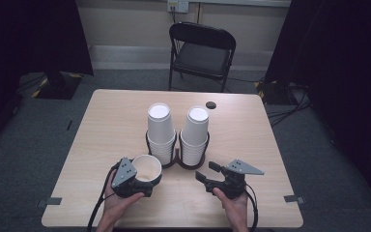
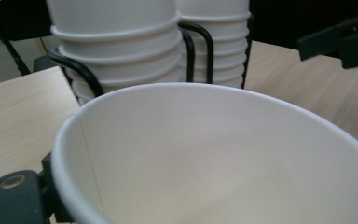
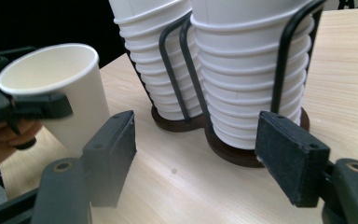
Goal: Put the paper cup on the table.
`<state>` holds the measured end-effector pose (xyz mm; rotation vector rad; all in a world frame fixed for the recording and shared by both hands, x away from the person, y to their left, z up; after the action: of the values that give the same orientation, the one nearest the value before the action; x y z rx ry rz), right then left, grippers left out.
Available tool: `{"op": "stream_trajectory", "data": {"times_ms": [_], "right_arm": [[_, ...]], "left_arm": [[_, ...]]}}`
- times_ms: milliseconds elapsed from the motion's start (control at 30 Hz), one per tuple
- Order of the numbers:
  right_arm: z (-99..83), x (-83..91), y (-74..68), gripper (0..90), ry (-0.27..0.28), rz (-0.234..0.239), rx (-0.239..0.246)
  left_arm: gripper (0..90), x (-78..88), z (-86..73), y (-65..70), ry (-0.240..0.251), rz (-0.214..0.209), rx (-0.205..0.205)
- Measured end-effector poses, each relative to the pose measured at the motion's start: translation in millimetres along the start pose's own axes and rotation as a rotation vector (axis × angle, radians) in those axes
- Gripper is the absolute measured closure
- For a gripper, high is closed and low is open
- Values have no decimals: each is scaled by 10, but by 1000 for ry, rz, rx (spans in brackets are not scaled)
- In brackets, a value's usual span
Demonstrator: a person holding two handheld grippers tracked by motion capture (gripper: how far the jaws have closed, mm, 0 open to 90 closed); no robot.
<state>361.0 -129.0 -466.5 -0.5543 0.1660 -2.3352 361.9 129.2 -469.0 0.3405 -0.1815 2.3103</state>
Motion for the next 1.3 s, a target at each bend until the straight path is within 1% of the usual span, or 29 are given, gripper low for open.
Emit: {"op": "stream_trajectory", "data": {"times_ms": [33, 100, 167, 200, 233, 267, 300, 333, 367, 400, 433, 467, 500, 533, 567, 633, 700, 733, 767, 800, 833, 900, 1000, 1033, 1067, 1133, 1167, 1200, 1300], "right_arm": [[0, 0, 0, 285, 0, 0, 0], [-37, 29, 27, 256, 14, -19, 17], [-52, 47, 47, 237, 36, -28, 21], [-60, 56, 56, 228, 45, -32, 23], [-69, 66, 65, 220, 52, -40, 29], [-78, 75, 74, 211, 59, -48, 35], [-78, 75, 74, 211, 59, -48, 35], [-112, 84, 98, 195, 57, -57, 46], [-112, 84, 98, 195, 57, -57, 46], [-142, 90, 124, 190, 55, -65, 49], [-142, 90, 124, 190, 55, -65, 49], [-166, 96, 146, 187, 53, -81, 46], [-176, 103, 158, 187, 55, -87, 54], [-188, 109, 172, 188, 58, -103, 63], [-203, 119, 190, 191, 49, -130, 60], [-217, 135, 211, 192, 67, -155, 62], [-236, 144, 231, 191, 84, -159, 61], [-249, 143, 243, 191, 87, -167, 62], [-249, 143, 243, 191, 87, -167, 62], [-272, 134, 269, 195, 94, -177, 67], [-272, 134, 269, 195, 94, -177, 67], [-301, 118, 283, 241, 94, -179, 52], [-329, 89, 308, 243, 119, -191, 49], [-329, 89, 308, 243, 119, -191, 49], [-350, 76, 327, 243, 120, -208, 56], [-365, 67, 332, 248, 116, -200, 54], [-365, 67, 332, 248, 116, -200, 54], [-373, 69, 330, 249, 124, -198, 63], [-382, 76, 328, 240, 134, -197, 64]], "left_arm": [[100, 0, 0, 0, 0, 0, 0], [99, 47, 22, -76, 2, 24, -3], [99, 58, 28, -101, 8, 31, 1], [98, 76, 30, -153, 8, 42, 8], [98, 76, 30, -153, 8, 42, 8], [98, 89, 33, -208, 11, 51, 16], [98, 89, 33, -208, 11, 51, 16], [98, 100, 38, -261, 17, 51, 29], [98, 100, 38, -261, 17, 51, 29], [98, 108, 45, -311, 21, 62, 37], [98, 108, 45, -311, 21, 62, 37], [98, 110, 51, -351, 22, 70, 42], [98, 109, 55, -374, 23, 75, 49], [97, 101, 64, -399, 25, 86, 48], [96, 95, 69, -418, 24, 97, 42], [94, 81, 73, -454, 23, 101, 45], [94, 80, 79, -507, 19, 118, 44], [93, 80, 87, -537, 25, 120, 54], [93, 80, 87, -537, 25, 120, 54], [92, 83, 108, -605, 40, 125, 70], [92, 83, 108, -605, 40, 125, 70], [92, 87, 131, -689, 70, 165, 95], [92, 71, 151, -793, 82, 190, 108], [92, 71, 151, -793, 82, 190, 108], [92, 66, 184, -856, 96, 194, 127], [92, 42, 221, -912, 104, 198, 136], [92, 42, 221, -912, 104, 198, 136], [92, 4, 261, -960, 121, 190, 157], [91, -25, 276, -996, 117, 198, 157]]}}
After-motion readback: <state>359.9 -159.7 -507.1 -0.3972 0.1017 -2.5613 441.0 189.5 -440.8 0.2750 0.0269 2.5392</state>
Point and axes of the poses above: each handheld gripper's, and its own axes: x roughly backward along the jaws, z roughly out of its top, y roughly to its right, the point moved 6 cm from there along -x, roughly forward along the jaws, and after that the axes turned 2 degrees about -z, right-handed, at the moved point
